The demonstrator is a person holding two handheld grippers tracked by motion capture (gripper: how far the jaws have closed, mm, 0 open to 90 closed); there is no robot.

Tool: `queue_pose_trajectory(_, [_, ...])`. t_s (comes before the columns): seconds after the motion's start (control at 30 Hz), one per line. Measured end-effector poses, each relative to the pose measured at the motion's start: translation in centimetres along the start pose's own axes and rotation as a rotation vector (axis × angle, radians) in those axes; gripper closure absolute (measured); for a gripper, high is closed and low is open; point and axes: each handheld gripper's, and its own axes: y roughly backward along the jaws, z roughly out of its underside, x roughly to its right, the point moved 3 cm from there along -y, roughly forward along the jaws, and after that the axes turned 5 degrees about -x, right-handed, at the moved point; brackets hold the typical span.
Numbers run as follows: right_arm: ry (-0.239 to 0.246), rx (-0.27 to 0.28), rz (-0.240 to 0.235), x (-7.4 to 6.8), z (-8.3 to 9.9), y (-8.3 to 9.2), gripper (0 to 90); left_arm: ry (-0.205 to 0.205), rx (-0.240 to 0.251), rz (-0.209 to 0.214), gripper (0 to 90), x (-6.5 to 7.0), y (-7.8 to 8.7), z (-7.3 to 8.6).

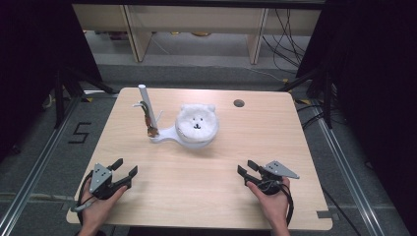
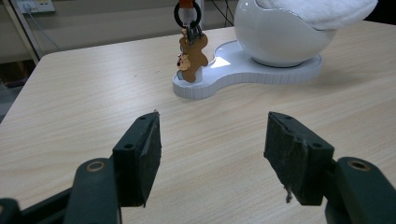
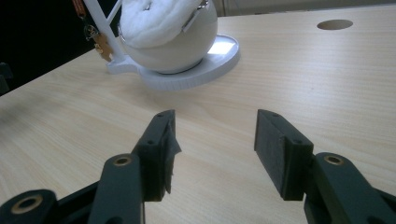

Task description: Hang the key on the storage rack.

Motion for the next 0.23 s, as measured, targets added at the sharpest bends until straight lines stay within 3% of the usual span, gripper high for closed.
queue_pose_trajectory(0.1, [0.012, -0.003, 0.016, 0.13, 0.14, -0.13, 49.3, 0.015, 0.0, -0.002, 35.6, -0.17, -0.02, 0.0])
queue_pose_trajectory(0.23, [-0.006, -0.004, -0.015, -0.03, 0.15, -0.04, 49.0, 0.03, -0.003, -0.006, 35.6, -0.28, -0.04, -0.01])
